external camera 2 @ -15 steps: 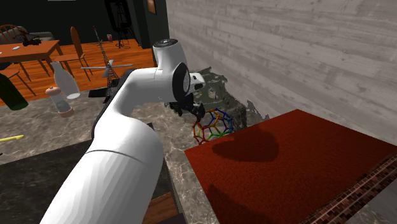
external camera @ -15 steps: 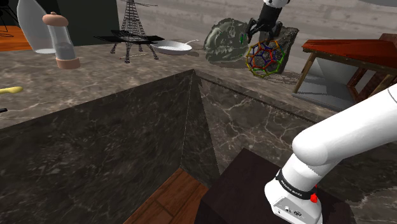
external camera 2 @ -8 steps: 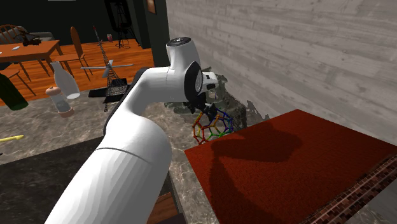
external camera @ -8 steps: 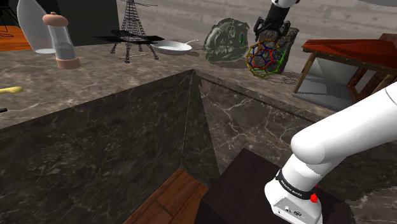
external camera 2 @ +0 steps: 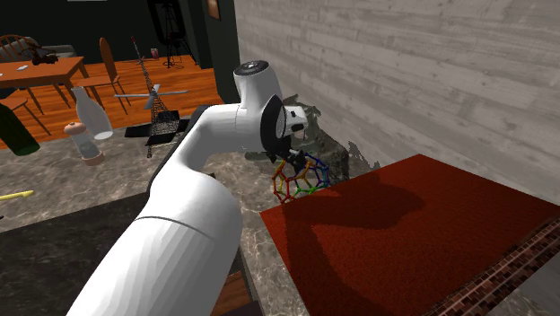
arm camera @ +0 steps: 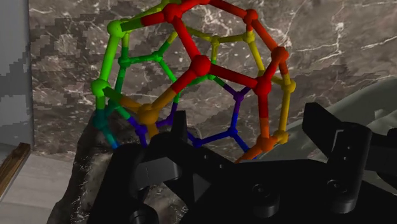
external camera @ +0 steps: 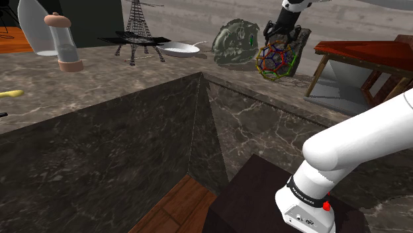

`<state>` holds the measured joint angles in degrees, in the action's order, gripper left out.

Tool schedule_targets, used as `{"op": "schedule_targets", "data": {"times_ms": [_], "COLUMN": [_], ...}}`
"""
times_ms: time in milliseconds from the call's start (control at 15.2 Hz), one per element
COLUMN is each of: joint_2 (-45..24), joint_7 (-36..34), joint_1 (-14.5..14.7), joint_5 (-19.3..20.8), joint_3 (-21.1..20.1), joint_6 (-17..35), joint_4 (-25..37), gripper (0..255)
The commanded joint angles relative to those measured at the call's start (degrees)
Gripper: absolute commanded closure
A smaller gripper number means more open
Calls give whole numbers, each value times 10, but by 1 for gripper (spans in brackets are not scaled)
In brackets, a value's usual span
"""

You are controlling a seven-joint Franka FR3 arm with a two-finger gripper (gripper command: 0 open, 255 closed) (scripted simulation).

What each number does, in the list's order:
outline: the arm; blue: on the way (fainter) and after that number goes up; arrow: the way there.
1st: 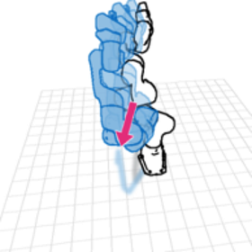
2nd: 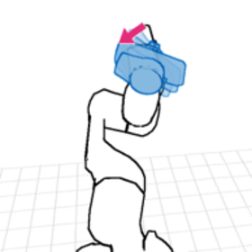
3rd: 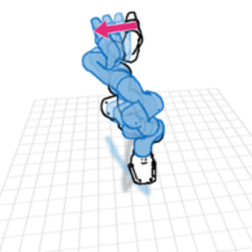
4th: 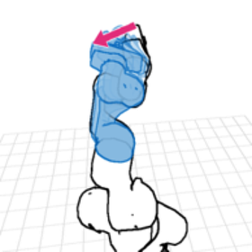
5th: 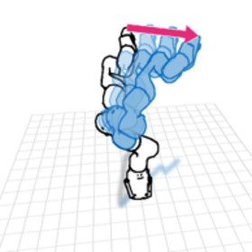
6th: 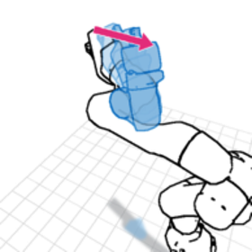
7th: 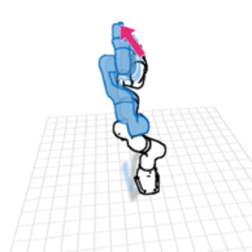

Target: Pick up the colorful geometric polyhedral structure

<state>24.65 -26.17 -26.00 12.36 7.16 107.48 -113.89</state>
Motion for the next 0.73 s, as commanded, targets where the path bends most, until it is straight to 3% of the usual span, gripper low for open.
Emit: {"op": "schedule_targets", "data": {"times_ms": [0,462,660], "joint_2": [-8,-6,-12], "joint_7": [0,0,3], "joint_1": [1,0,1], "joint_5": [-3,-3,-5], "joint_3": [1,1,0], "joint_6": [-5,-2,-25], "joint_4": [-8,-12,16], "gripper": [255,255,255]}}
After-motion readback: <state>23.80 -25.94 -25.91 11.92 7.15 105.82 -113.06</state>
